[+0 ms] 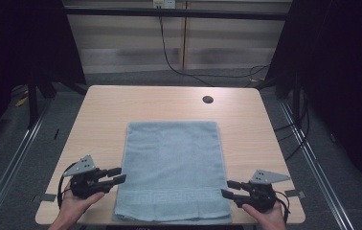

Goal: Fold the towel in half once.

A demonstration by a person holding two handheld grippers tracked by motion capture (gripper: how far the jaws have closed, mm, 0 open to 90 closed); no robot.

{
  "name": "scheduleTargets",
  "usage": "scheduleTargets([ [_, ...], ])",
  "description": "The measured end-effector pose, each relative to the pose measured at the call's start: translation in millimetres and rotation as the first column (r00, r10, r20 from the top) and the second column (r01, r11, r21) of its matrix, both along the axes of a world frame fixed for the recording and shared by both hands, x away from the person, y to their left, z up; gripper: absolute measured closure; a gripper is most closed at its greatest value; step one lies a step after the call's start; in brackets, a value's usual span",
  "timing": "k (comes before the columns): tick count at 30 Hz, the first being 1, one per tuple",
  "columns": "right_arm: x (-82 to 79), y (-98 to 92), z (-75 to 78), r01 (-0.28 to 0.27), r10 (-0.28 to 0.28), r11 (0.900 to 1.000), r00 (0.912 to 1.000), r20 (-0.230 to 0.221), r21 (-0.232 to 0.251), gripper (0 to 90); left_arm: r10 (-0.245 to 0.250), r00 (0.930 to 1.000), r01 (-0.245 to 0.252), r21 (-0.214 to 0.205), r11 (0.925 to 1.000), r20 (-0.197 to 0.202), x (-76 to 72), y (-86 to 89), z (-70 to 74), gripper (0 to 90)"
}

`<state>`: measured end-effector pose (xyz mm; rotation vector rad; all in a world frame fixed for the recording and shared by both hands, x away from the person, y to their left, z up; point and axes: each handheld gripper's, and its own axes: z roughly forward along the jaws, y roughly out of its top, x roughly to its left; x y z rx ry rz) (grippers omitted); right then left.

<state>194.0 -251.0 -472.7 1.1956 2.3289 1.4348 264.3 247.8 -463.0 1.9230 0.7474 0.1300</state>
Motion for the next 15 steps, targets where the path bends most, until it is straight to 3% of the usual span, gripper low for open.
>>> scheduleTargets([
  [1, 0.0, 0.0, 0.0, 0.000, 0.000, 1.0000, 1.0000, 0.000, 0.000, 55.5, 0.017, 0.9999, -0.017, 0.018, 0.9997, -0.001, 9.3, -1.3, -2.1, 62.6],
  [2, 16.7, 5.4, 0.2, 0.001, -0.001, 1.0000, 1.0000, 0.006, -0.008, 55.8, 0.027, 0.9996, -0.027, 0.021, 0.9994, -0.013, 16.7, -2.8, -3.9, 62.7],
  [5, 30.6, 10.5, 0.8, 0.003, -0.002, 0.9996, 0.9998, 0.019, -0.028, 55.8, 0.056, 0.9978, -0.054, 0.046, 0.9974, -0.036, 37.2, -6.4, -8.8, 62.7],
  [6, 49.2, 16.4, 0.9, 0.003, -0.003, 0.9992, 0.9998, 0.020, -0.039, 55.4, 0.074, 0.9966, -0.071, 0.062, 0.9955, -0.036, 48.5, -10.0, -10.7, 62.0],
  [7, 49.2, 16.4, 0.9, 0.003, -0.003, 0.9992, 0.9998, 0.020, -0.039, 55.4, 0.074, 0.9966, -0.071, 0.062, 0.9955, -0.036, 48.5, -10.0, -10.7, 61.7],
  [9, 65.6, 20.6, 0.7, 0.012, -0.011, 0.9989, 0.9997, 0.020, -0.046, 55.1, 0.089, 0.9949, -0.085, 0.074, 0.9936, -0.047, 64.3, -14.6, -12.9, 61.4],
  [12, 89.7, 26.0, -2.6, 0.016, -0.016, 0.9984, 0.9998, 0.009, -0.055, 54.0, 0.110, 0.9913, -0.104, 0.085, 0.9909, -0.072, 85.1, -21.4, -17.6, 61.2],
  [13, 104.8, 30.3, -7.2, 0.024, -0.025, 0.9981, 0.9997, -0.009, -0.056, 52.3, 0.115, 0.9911, -0.108, 0.090, 0.9900, -0.068, 90.9, -23.7, -20.3, 61.0],
  [15, 110.6, 32.2, -9.7, 0.026, -0.027, 0.9978, 0.9995, -0.015, -0.061, 52.4, 0.132, 0.9875, -0.122, 0.110, 0.9864, -0.086, 101.3, -27.8, -27.0, 60.9],
])
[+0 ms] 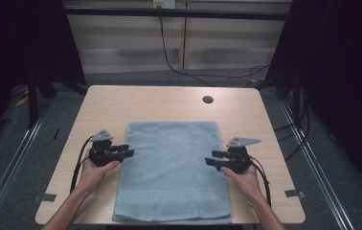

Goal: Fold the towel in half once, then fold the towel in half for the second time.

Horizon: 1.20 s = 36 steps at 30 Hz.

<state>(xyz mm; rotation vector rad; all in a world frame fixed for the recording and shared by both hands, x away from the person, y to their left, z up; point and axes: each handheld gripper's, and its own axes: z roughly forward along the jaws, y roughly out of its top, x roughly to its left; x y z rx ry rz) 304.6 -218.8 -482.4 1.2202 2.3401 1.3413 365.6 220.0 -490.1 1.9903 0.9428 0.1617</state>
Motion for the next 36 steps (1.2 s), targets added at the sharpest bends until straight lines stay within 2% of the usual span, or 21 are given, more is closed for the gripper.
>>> scheduleTargets([
  [2, 13.6, 6.9, -7.8, 0.012, -0.012, 0.9998, 0.9998, -0.013, -0.014, 52.3, 0.006, 1.0000, -0.006, 0.035, 0.9994, -0.002, 6.7, -4.2, -5.7, 60.9],
  [4, 22.7, 14.0, -14.9, 0.011, -0.013, 0.9990, 0.9993, -0.036, -0.044, 51.9, 0.013, 0.9999, -0.013, 0.049, 0.9987, 0.006, 8.4, -6.8, -10.0, 60.9],
  [6, 28.0, 20.0, -20.8, 0.004, -0.007, 0.9982, 0.9989, -0.047, -0.060, 51.9, 0.006, 1.0000, -0.006, 0.069, 0.9976, 0.000, 7.9, -8.8, -14.9, 60.9],
  [8, 27.3, 23.6, -23.4, 0.010, -0.013, 0.9973, 0.9990, -0.043, -0.073, 51.5, -0.003, 1.0000, 0.002, 0.072, 0.9974, 0.006, 6.1, -8.4, -15.1, 60.9],
  [13, 14.9, 23.4, -24.3, 0.000, -0.003, 0.9962, 0.9993, -0.038, -0.087, 51.5, -0.028, 0.9991, 0.025, 0.082, 0.9963, 0.031, -1.7, -7.7, -17.3, 60.9],
  [17, 1.2, 20.6, -22.9, -0.024, 0.020, 0.9953, 0.9987, -0.046, -0.094, 51.6, -0.062, 0.9976, 0.059, 0.100, 0.9933, 0.030, -17.5, -9.0, -15.6, 61.0],
  [18, -5.7, 18.7, -23.2, -0.030, 0.026, 0.9955, 0.9986, -0.045, -0.090, 51.6, -0.067, 0.9975, 0.065, 0.090, 0.9938, 0.020, -23.9, -8.8, -15.4, 61.0],
  [20, -8.3, 18.4, -23.2, -0.031, 0.027, 0.9954, 0.9987, -0.043, -0.091, 51.5, -0.076, 0.9969, 0.073, 0.093, 0.9929, 0.021, -27.8, -9.2, -15.1, 60.9],
  [22, -16.7, 17.5, -22.4, -0.043, 0.038, 0.9943, 0.9982, -0.045, -0.097, 51.6, -0.077, 0.9970, 0.076, 0.099, 0.9921, 0.001, -33.0, -11.0, -13.1, 60.7],
  [23, -23.9, 15.9, -22.2, -0.054, 0.050, 0.9928, 0.9980, -0.037, -0.107, 51.6, -0.082, 0.9966, 0.081, 0.107, 0.9910, 0.007, -36.2, -12.7, -12.7, 60.4],
  [24, -23.9, 15.9, -22.2, -0.054, 0.050, 0.9928, 0.9980, -0.037, -0.107, 51.6, -0.084, 0.9964, 0.082, 0.116, 0.9899, 0.013, -39.3, -13.7, -12.5, 60.4],
  [26, -29.5, 14.6, -21.1, -0.057, 0.052, 0.9930, 0.9973, -0.053, -0.103, 51.7, -0.086, 0.9963, 0.085, 0.110, 0.9903, 0.006, -44.3, -14.1, -12.1, 60.4],
  [28, -33.3, 13.2, -21.3, -0.063, 0.058, 0.9934, 0.9968, -0.054, -0.096, 51.6, -0.085, 0.9963, 0.083, 0.122, 0.9891, 0.011, -51.0, -13.9, -11.6, 60.5],
  [29, -36.9, 12.7, -19.9, -0.067, 0.060, 0.9942, 0.9951, -0.079, -0.085, 51.6, -0.088, 0.9961, 0.087, 0.111, 0.9900, 0.006, -56.1, -12.8, -11.8, 60.5],
  [30, -36.9, 12.7, -19.9, -0.067, 0.060, 0.9942, 0.9951, -0.079, -0.085, 51.6, -0.088, 0.9961, 0.087, 0.111, 0.9900, 0.006, -56.1, -12.8, -11.8, 60.5],
  [31, -43.6, 12.6, -18.8, -0.083, 0.076, 0.9920, 0.9940, -0.079, -0.095, 51.6, -0.104, 0.9945, 0.105, 0.105, 0.9890, -0.013, -62.0, -10.7, -10.9, 60.5],
  [36, -55.3, 11.9, -17.2, -0.094, 0.085, 0.9916, 0.9912, -0.102, -0.089, 51.5, -0.129, 0.9913, 0.131, 0.100, 0.9863, -0.025, -74.0, -10.0, -9.7, 58.3],
])
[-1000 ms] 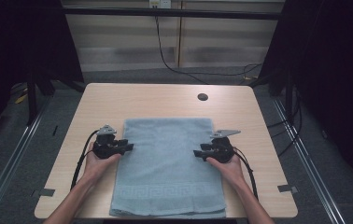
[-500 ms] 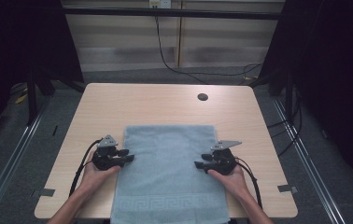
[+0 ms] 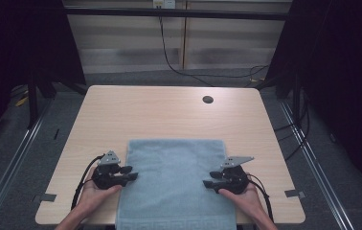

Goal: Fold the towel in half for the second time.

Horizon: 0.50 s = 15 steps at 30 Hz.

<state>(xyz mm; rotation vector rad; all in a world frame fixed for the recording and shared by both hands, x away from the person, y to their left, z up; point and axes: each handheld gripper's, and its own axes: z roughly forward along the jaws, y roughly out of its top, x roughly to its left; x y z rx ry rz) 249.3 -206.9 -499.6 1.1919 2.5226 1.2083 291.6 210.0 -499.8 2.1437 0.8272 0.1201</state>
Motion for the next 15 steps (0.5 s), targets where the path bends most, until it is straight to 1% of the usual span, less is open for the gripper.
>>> scheduleTargets([
  [1, -5.5, -0.1, 0.4, -0.006, 0.006, 1.0000, 1.0000, -0.002, 0.001, 51.5, -0.016, 0.9999, 0.016, 0.000, 0.9999, -0.002, -5.9, 1.7, 0.5, 58.0],
  [2, -5.5, -0.1, 0.4, -0.006, 0.006, 1.0000, 1.0000, -0.002, 0.001, 51.5, -0.016, 0.9999, 0.016, 0.000, 0.9999, -0.002, -5.9, 1.7, 0.5, 57.9],
  [3, -7.3, 0.2, 0.3, -0.011, 0.011, 0.9999, 0.9999, -0.001, 0.000, 51.5, -0.022, 0.9996, 0.022, 0.004, 0.9997, -0.015, -8.5, 2.5, 2.0, 57.9],
  [5, -11.4, 1.4, 1.2, -0.012, 0.012, 0.9999, 0.9999, -0.011, 0.000, 51.2, -0.028, 0.9995, 0.028, 0.012, 0.9995, -0.015, -11.8, 3.4, 4.1, 57.6],
  [6, -13.2, 3.1, 3.4, -0.017, 0.017, 0.9997, 0.9998, -0.007, -0.018, 50.2, -0.026, 0.9995, 0.026, 0.005, 0.9997, -0.021, -11.8, 3.4, 5.1, 57.6],
  [7, -13.2, 3.1, 3.4, -0.017, 0.017, 0.9997, 0.9998, -0.007, -0.018, 50.2, -0.028, 0.9993, 0.028, -0.003, 0.9996, -0.025, -10.4, 3.3, 6.1, 57.6],
  [8, -11.9, 3.0, 4.9, -0.024, 0.024, 0.9995, 0.9997, 0.003, -0.021, 49.1, -0.026, 0.9994, 0.026, -0.015, 0.9996, -0.022, -8.0, 4.5, 7.3, 57.6],
  [9, -9.4, 2.1, 7.1, -0.017, 0.017, 0.9997, 0.9998, 0.008, -0.016, 47.9, -0.019, 0.9994, 0.018, -0.033, 0.9993, -0.030, -4.2, 6.0, 9.1, 57.7],
  [10, -5.4, 0.0, 9.5, -0.004, 0.004, 1.0000, 0.9997, 0.024, -0.001, 47.6, -0.013, 0.9995, 0.012, -0.044, 0.9990, -0.030, -0.8, 7.2, 10.8, 57.6],
  [11, -1.6, -2.2, 11.5, 0.007, -0.007, 0.9999, 0.9993, 0.037, 0.013, 47.6, 0.007, 0.9998, -0.008, -0.053, 0.9985, -0.020, 5.2, 9.2, 14.6, 57.1],
  [12, 5.5, -6.4, 15.0, 0.029, -0.031, 0.9988, 0.9982, 0.051, 0.041, 47.6, 0.028, 0.9995, -0.029, -0.075, 0.9968, -0.013, 10.3, 10.8, 17.2, 56.8],
  [13, 11.9, -9.7, 17.2, 0.045, -0.049, 0.9977, 0.9970, 0.060, 0.050, 47.4, 0.041, 0.9991, -0.042, -0.082, 0.9958, -0.008, 16.0, 12.2, 19.7, 56.6],
  [14, 18.8, -12.9, 18.9, 0.059, -0.063, 0.9971, 0.9953, 0.073, 0.047, 47.0, 0.052, 0.9986, -0.052, -0.083, 0.9952, -0.005, 21.0, 12.7, 21.8, 56.3],
  [15, 25.5, -16.1, 20.3, 0.075, -0.078, 0.9965, 0.9930, 0.089, 0.039, 46.7, 0.063, 0.9980, -0.063, -0.093, 0.9937, 0.001, 25.8, 13.8, 23.9, 56.3],
])
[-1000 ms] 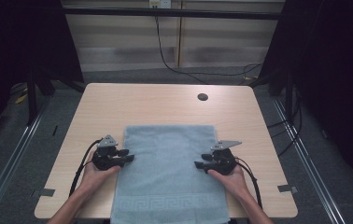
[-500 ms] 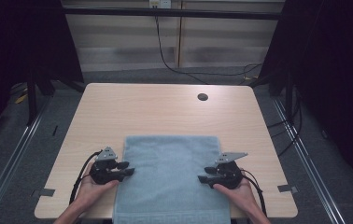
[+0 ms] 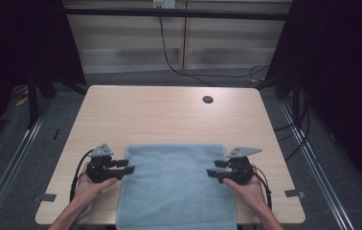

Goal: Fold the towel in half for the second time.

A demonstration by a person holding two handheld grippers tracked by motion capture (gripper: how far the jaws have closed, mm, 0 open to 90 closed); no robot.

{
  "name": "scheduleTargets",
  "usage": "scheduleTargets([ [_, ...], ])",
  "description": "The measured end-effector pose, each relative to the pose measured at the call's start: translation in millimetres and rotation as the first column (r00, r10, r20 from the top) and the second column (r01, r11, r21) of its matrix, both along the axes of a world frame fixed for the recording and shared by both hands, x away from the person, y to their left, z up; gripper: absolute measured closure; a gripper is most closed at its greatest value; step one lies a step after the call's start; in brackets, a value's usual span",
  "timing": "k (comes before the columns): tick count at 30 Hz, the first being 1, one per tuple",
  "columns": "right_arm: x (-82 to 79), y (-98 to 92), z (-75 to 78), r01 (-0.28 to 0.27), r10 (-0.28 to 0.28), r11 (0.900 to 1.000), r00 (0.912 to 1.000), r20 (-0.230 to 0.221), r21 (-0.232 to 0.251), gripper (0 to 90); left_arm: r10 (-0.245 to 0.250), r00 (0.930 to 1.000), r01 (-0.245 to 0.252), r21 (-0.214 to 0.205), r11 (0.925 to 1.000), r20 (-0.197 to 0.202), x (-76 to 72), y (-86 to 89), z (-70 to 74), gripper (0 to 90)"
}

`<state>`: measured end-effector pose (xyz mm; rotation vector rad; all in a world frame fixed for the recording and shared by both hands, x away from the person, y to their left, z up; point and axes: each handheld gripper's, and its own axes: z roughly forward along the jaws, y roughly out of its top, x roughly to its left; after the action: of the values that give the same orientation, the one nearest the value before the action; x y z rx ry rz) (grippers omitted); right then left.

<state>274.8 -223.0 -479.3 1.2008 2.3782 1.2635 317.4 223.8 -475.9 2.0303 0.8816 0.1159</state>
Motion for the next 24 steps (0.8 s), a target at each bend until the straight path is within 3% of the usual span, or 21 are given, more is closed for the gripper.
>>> scheduleTargets([
  [1, 13.5, -6.7, 1.8, 0.032, -0.032, 0.9995, 0.9995, 0.009, 0.006, 46.5, 0.001, 1.0000, -0.001, -0.009, 1.0000, 0.001, 4.7, 0.0, 2.2, 55.6],
  [2, 13.5, -6.7, 1.8, 0.032, -0.032, 0.9995, 0.9995, 0.009, 0.006, 46.5, 0.000, 1.0000, 0.000, -0.012, 0.9999, 0.008, 8.0, -0.5, 3.9, 55.6],
  [4, 24.9, -12.3, 4.2, 0.063, -0.063, 0.9980, 0.9977, 0.024, 0.009, 46.6, 0.039, 0.9973, -0.038, -0.023, 0.9990, 0.061, 16.6, -0.7, 9.3, 55.0],
  [5, 34.8, -16.7, 7.4, 0.080, -0.081, 0.9962, 0.9965, 0.022, 0.034, 47.9, 0.056, 0.9961, -0.054, -0.028, 0.9981, 0.068, 22.4, -0.5, 11.4, 54.4],
  [7, 39.9, -17.4, 9.3, 0.087, -0.088, 0.9955, 0.9958, 0.024, 0.038, 48.1, 0.078, 0.9955, -0.075, -0.053, 0.9958, 0.054, 35.2, -0.8, 14.2, 53.8],
  [10, 52.9, -17.4, 14.4, 0.091, -0.092, 0.9952, 0.9953, 0.030, 0.034, 50.1, 0.084, 0.9941, -0.081, -0.050, 0.9955, 0.069, 49.2, -3.7, 16.1, 51.3],
  [13, 67.1, -17.4, 13.6, 0.095, -0.095, 0.9955, 0.9950, 0.030, 0.007, 51.1, 0.097, 0.9949, -0.094, -0.062, 0.9936, 0.031, 63.0, -4.3, 9.0, 49.5],
  [15, 80.6, -22.4, 4.4, 0.118, -0.118, 0.9929, 0.9929, 0.015, 0.018, 51.4, 0.097, 0.9953, -0.097, -0.027, 0.9950, 0.004, 71.2, -5.3, -2.6, 47.3],
  [17, 86.2, -25.7, -4.5, 0.129, -0.129, 0.9914, 0.9916, -0.012, 0.020, 49.1, 0.102, 0.9947, -0.103, -0.024, 0.9945, -0.011, 72.8, -5.6, -6.8, 44.8],
  [18, 86.2, -25.7, -4.5, 0.129, -0.129, 0.9914, 0.9916, -0.012, 0.020, 49.1, 0.111, 0.9937, -0.111, 0.000, 0.9938, -0.008, 73.4, -6.5, -10.0, 44.8],
  [20, 90.8, -27.0, -19.3, 0.133, -0.134, 0.9910, 0.9900, -0.046, -0.008, 44.8, 0.116, 0.9930, -0.116, -0.004, 0.9933, -0.024, 74.1, -6.6, -15.6, 40.3],
  [24, 91.2, -23.8, -22.6, 0.127, -0.128, 0.9917, 0.9905, -0.051, -0.019, 43.3, 0.105, 0.9943, -0.105, 0.008, 0.9945, -0.019, 75.5, -7.1, -20.8, 38.6],
])
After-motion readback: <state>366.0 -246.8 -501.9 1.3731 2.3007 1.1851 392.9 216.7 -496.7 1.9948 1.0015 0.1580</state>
